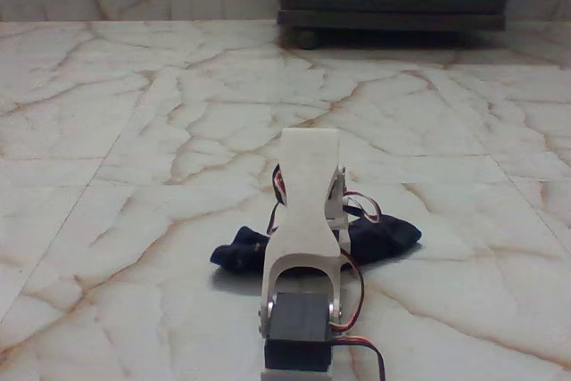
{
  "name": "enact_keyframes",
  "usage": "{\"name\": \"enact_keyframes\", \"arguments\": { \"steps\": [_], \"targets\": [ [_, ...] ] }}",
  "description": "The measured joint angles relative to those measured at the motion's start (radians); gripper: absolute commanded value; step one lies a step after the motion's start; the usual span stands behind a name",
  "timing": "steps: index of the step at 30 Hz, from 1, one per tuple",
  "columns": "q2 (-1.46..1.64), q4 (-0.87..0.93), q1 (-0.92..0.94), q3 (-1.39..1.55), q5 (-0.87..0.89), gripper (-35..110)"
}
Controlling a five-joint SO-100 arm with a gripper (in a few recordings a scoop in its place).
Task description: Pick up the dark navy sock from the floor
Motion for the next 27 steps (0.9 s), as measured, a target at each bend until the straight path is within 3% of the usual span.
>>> {"name": "enact_keyframes", "arguments": {
  "steps": [8, 13, 27],
  "targets": [
    [-0.002, -0.003, 0.009, 0.003, 0.0, 0],
    [0.14, -0.124, 0.02, 0.265, -0.048, 0],
    [0.63, -0.229, 0.046, 0.765, -0.169, 0]
  ]
}}
